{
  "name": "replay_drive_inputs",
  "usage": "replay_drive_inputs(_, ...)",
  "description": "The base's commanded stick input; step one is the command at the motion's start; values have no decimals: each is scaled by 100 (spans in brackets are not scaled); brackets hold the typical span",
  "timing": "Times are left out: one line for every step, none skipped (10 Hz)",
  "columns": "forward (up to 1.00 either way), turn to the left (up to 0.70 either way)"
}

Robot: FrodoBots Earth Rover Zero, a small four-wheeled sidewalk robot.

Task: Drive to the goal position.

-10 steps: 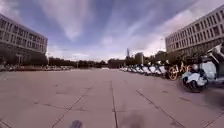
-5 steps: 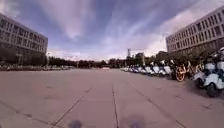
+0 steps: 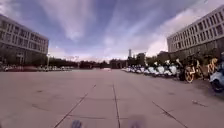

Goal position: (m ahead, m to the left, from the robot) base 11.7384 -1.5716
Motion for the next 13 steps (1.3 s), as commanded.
replay_drive_inputs(100,0)
replay_drive_inputs(100,0)
replay_drive_inputs(100,0)
replay_drive_inputs(100,0)
replay_drive_inputs(100,0)
replay_drive_inputs(100,0)
replay_drive_inputs(100,0)
replay_drive_inputs(100,0)
replay_drive_inputs(100,0)
replay_drive_inputs(100,0)
replay_drive_inputs(100,0)
replay_drive_inputs(100,0)
replay_drive_inputs(100,0)
